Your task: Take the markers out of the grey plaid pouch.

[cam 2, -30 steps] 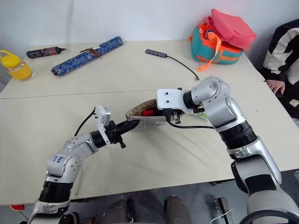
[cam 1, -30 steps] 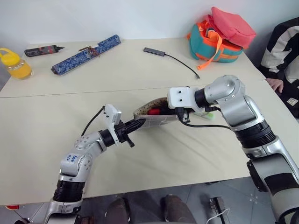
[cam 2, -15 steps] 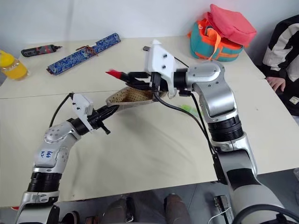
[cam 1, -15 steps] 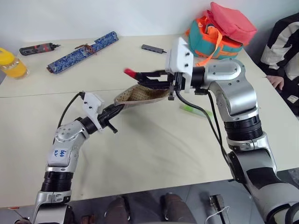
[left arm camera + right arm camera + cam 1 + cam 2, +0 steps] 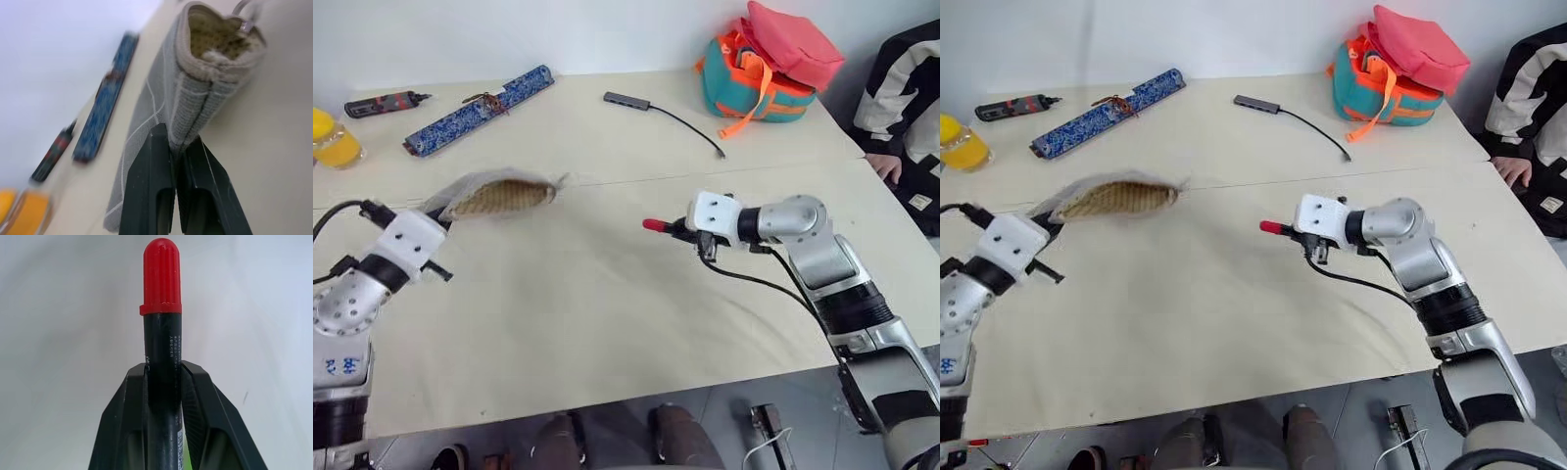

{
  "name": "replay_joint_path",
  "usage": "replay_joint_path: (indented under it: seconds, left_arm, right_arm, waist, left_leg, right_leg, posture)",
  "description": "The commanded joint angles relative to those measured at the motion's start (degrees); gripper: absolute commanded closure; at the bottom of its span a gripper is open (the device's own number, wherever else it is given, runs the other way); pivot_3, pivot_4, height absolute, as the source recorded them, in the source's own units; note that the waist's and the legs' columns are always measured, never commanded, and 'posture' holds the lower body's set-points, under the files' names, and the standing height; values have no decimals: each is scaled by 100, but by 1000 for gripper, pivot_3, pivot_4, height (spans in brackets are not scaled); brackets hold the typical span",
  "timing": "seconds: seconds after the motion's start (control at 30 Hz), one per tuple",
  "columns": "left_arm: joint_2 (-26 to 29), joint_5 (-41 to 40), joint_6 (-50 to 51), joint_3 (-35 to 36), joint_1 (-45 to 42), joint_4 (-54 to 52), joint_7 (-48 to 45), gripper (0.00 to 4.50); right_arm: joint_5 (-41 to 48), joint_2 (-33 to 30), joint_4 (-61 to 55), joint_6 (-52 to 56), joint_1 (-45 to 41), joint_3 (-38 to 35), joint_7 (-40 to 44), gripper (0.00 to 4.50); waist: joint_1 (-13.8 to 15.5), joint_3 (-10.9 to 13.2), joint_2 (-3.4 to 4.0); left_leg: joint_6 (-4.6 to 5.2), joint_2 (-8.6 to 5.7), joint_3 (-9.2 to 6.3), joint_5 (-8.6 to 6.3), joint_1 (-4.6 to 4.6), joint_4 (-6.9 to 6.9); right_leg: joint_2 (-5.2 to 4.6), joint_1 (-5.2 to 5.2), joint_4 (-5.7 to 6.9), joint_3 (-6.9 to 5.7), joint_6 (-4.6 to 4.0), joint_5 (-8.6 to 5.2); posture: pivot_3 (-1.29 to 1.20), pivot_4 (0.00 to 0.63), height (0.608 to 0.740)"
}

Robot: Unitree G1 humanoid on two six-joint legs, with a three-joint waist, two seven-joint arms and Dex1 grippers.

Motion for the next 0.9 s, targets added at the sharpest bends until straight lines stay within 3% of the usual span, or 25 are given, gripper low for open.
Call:
replay_joint_path:
  seconds: [0.03, 0.17, 0.27, 0.43, 0.5, 0.57, 0.63, 0.67, 0.9]
  left_arm:
    - [-139, 354, 11, 63, 341, -528, 323, 4500]
    - [-554, -10, 37, -143, 563, -685, 143, 4500]
    - [-634, -368, 10, -227, 576, -753, -181, 3766]
    - [-543, -787, -58, -41, 599, -799, -499, 2104]
    - [-580, -1305, 166, 41, 636, -970, -773, 1425]
    - [-625, -2356, 722, 26, 924, -1389, -1395, 778]
    - [-596, -2730, 671, 88, 1254, -1567, -1835, 122]
    - [-596, -2855, 681, 156, 1348, -1600, -1936, 23]
    - [-724, -3990, 1454, 714, 1518, -2014, -1809, 23]
  right_arm:
    - [-81, -79, -141, -43, 96, -64, -125, 3942]
    - [145, -18, -283, 239, 123, -97, 92, 3942]
    - [210, 15, -326, 319, 156, -47, 231, 2949]
    - [442, 143, -422, 556, 108, -244, 203, 1183]
    - [635, 200, -504, 682, 132, -357, 193, 485]
    - [966, 329, -703, 849, 175, -568, 144, 0]
    - [1427, 554, -958, 1124, 230, -873, 44, 0]
    - [1608, 645, -1057, 1248, 259, -990, -8, 0]
    - [2507, 804, -2248, 1615, 1158, -1358, -99, 0]
  waist:
    - [12, 0, 0]
    - [50, 0, 0]
    - [56, 0, 0]
    - [56, 0, 0]
    - [49, 0, 0]
    - [37, 0, 0]
    - [16, 0, 0]
    - [8, 0, 0]
    - [93, -3, -4]
  left_leg:
    - [0, 0, 2, -1, -1, -1]
    - [4, 3, 10, 1, 0, 15]
    - [5, 2, 13, 1, 2, 19]
    - [4, 1, 15, 1, 2, 15]
    - [3, 2, 14, 0, 2, 13]
    - [2, 4, 10, -1, 2, 13]
    - [-2, 7, 9, -3, 3, 12]
    - [-4, 8, 8, -5, 6, 10]
    - [1, 17, -9, -9, 4, 22]
  right_leg:
    - [1, 0, -3, 2, 0, 0]
    - [6, 6, 4, 6, -1, 0]
    - [6, 7, 7, 10, -1, 0]
    - [5, 4, 8, 9, -1, 0]
    - [6, 4, 8, 8, -1, 0]
    - [7, 3, 9, 9, -1, 0]
    - [9, 3, 13, 11, -1, 0]
    - [10, 3, 14, 11, -1, 0]
    - [24, 20, 2, 10, -2, 0]
  posture:
    - [0, 150, 740]
    - [0, 150, 740]
    - [0, 150, 740]
    - [0, 150, 740]
    - [0, 150, 740]
    - [0, 150, 740]
    - [0, 150, 740]
    - [0, 150, 740]
    - [0, 150, 740]
